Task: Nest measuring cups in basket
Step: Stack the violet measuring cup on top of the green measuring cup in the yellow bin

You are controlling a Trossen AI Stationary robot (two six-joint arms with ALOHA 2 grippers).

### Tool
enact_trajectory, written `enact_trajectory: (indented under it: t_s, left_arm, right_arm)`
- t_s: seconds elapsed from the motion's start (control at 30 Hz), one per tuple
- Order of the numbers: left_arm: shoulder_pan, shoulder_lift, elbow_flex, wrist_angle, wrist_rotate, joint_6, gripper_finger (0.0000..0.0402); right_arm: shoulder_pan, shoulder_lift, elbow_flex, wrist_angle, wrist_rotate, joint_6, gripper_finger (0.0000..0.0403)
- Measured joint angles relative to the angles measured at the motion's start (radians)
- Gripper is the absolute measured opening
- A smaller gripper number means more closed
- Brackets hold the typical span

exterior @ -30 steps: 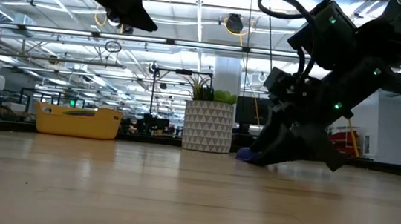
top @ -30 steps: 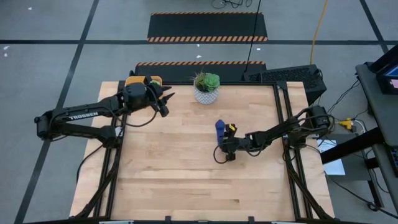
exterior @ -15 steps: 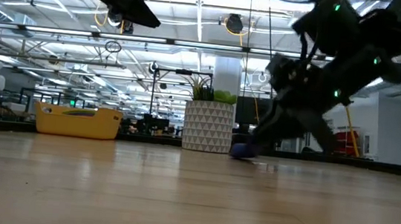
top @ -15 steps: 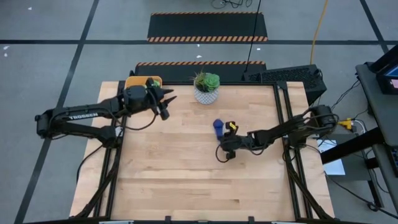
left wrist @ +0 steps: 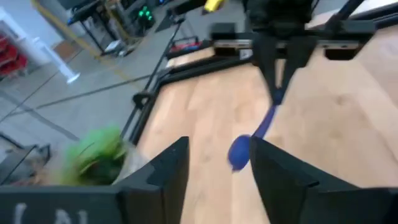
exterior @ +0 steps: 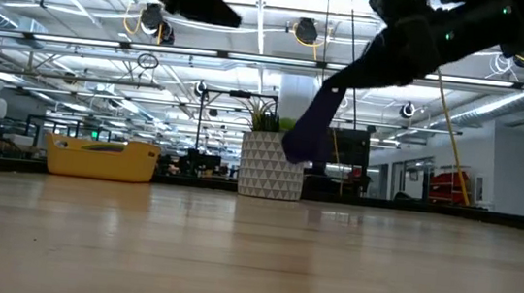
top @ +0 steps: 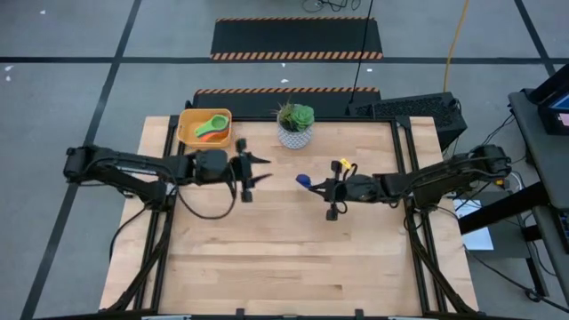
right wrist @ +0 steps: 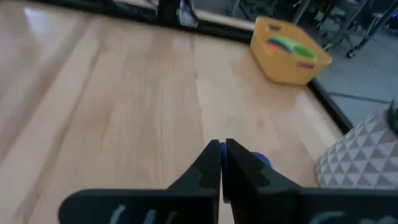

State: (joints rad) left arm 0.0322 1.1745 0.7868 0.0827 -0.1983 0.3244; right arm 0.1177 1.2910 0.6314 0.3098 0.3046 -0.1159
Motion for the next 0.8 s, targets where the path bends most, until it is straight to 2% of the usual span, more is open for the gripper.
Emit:
enact_trajectory:
  t_s: [0.1, 0.2, 0.33, 0.43, 0.6, 0.7, 0.8]
  left_arm:
    - [-0.036, 0.076, 0.006, 0.113, -0.001, -0.015, 0.0202]
    - [-0.056, 0.165, 0.043, 0.151, 0.000, -0.043, 0.0244]
    - [-0.079, 0.298, 0.113, 0.136, -0.020, -0.051, 0.0286]
    - [-0.086, 0.377, 0.162, 0.128, -0.043, -0.070, 0.0296]
    - [-0.085, 0.479, 0.219, 0.134, -0.047, -0.075, 0.0269]
    - [-0.081, 0.507, 0.226, 0.182, -0.047, -0.069, 0.0228]
    - [-0.080, 0.515, 0.226, 0.230, -0.049, -0.068, 0.0169]
  right_arm:
    - [0.000, -0.034, 0.001, 0.006, -0.002, -0.001, 0.0001]
    - [-0.001, -0.054, 0.008, 0.011, -0.001, -0.002, 0.0001]
    - [-0.001, -0.058, 0.051, 0.023, 0.004, -0.027, 0.0001]
    - [-0.001, -0.058, 0.078, 0.020, -0.012, -0.033, 0.0001]
    - [-0.001, -0.057, 0.094, 0.015, -0.048, -0.059, 0.0000]
    - [-0.001, -0.057, 0.095, 0.013, -0.048, -0.064, 0.0000]
    - [-0.001, -0.057, 0.095, 0.002, -0.048, -0.067, 0.0000]
